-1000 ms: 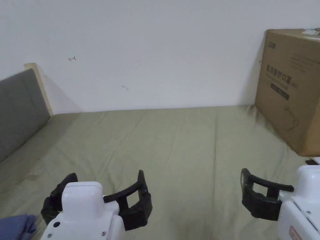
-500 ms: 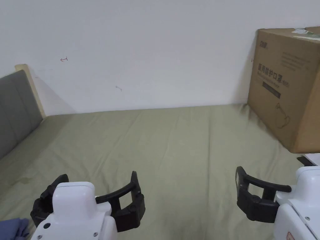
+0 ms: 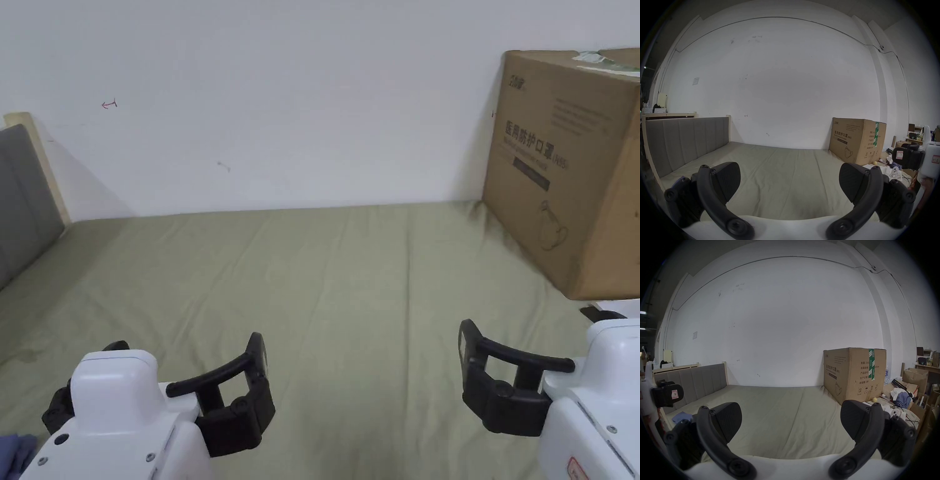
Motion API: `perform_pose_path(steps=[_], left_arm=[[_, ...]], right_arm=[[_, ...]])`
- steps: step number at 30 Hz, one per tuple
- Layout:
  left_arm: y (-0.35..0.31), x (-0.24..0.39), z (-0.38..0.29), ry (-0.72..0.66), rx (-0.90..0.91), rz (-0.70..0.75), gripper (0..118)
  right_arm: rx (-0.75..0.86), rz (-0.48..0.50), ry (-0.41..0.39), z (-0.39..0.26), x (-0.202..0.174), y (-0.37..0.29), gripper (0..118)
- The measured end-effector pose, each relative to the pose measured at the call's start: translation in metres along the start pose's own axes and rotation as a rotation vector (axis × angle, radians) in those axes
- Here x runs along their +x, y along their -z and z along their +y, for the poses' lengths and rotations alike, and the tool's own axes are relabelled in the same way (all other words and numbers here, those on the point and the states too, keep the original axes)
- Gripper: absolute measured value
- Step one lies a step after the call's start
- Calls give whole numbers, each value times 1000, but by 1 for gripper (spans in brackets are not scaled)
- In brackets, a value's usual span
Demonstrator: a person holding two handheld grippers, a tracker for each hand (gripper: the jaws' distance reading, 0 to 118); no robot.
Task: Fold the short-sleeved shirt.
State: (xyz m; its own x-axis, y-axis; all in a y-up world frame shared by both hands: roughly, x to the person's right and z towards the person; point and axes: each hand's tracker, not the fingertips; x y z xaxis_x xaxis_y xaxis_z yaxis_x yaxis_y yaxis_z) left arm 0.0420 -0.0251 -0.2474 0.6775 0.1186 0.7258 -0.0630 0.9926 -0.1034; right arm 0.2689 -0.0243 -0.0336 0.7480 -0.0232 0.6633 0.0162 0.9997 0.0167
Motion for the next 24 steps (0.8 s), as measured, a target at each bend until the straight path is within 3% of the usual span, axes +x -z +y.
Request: perform_pose_path(steps=[5,15,24], left_arm=[[3,-7,1,-6,-38,5,118],[17,-12,5,-82,-126,235,118],[26,-9,5,-90,-186,242,118]], right_arm=[[-15,18,-8,-1,-7,5,118],[-55,57,-44,-6,-18,12,118],[-95,83,-55,-14,-21,15,118]])
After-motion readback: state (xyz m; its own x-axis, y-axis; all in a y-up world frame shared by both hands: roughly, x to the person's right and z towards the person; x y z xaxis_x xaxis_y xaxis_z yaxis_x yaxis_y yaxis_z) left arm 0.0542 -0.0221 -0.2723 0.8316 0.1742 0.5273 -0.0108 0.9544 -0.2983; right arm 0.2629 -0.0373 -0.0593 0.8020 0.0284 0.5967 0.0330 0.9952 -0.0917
